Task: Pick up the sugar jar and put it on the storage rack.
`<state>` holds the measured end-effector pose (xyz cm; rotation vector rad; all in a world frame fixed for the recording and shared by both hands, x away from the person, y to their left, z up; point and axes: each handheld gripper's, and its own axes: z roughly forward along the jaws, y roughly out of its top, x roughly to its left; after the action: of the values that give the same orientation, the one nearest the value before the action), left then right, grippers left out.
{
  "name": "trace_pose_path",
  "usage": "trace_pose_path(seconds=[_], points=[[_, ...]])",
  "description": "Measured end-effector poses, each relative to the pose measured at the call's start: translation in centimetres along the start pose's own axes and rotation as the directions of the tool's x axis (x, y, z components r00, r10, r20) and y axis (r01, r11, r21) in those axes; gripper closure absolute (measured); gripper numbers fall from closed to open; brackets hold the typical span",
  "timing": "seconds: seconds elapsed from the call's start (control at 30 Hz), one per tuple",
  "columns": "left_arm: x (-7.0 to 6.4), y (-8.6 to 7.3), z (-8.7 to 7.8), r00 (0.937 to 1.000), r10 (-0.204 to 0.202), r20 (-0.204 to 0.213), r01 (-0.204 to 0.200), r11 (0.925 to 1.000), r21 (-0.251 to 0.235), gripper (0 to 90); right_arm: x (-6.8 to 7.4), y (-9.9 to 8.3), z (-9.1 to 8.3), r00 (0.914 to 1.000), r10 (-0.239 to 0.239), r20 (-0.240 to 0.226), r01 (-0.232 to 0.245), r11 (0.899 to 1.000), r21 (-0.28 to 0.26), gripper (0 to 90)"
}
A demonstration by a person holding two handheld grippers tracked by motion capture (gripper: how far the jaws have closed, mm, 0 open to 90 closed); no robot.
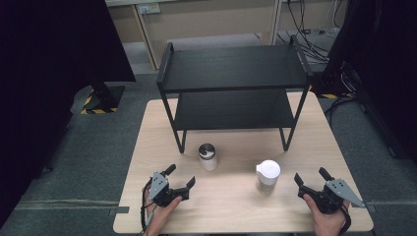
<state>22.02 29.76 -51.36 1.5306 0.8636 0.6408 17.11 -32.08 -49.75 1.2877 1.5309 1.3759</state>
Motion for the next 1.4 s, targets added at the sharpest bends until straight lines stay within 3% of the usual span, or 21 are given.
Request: trace_pose_path(seconds=[0.77, 0.97, 1.4], points=[[0.0, 1.3, 3.2, 0.9991, 0.014, 0.041, -0.016, 0.9985, 0.052, 6.9, 0.1, 0.0, 0.0, 0.9999, 0.008, 0.008, -0.008, 1.000, 0.002, 6.2], [0.1, 1.5, 4.5, 0.9989, -0.015, 0.045, 0.013, 0.9983, 0.056, 6.9, 0.1, 0.1, 0.1, 0.9999, 0.009, 0.009, -0.009, 1.000, 0.004, 6.2], [-0.2, 2.2, 6.6, 0.9985, -0.013, 0.054, 0.009, 0.9970, 0.077, 7.2, 0.1, 0.1, 0.1, 0.9999, 0.013, 0.008, -0.013, 1.000, 0.005, 6.2]])
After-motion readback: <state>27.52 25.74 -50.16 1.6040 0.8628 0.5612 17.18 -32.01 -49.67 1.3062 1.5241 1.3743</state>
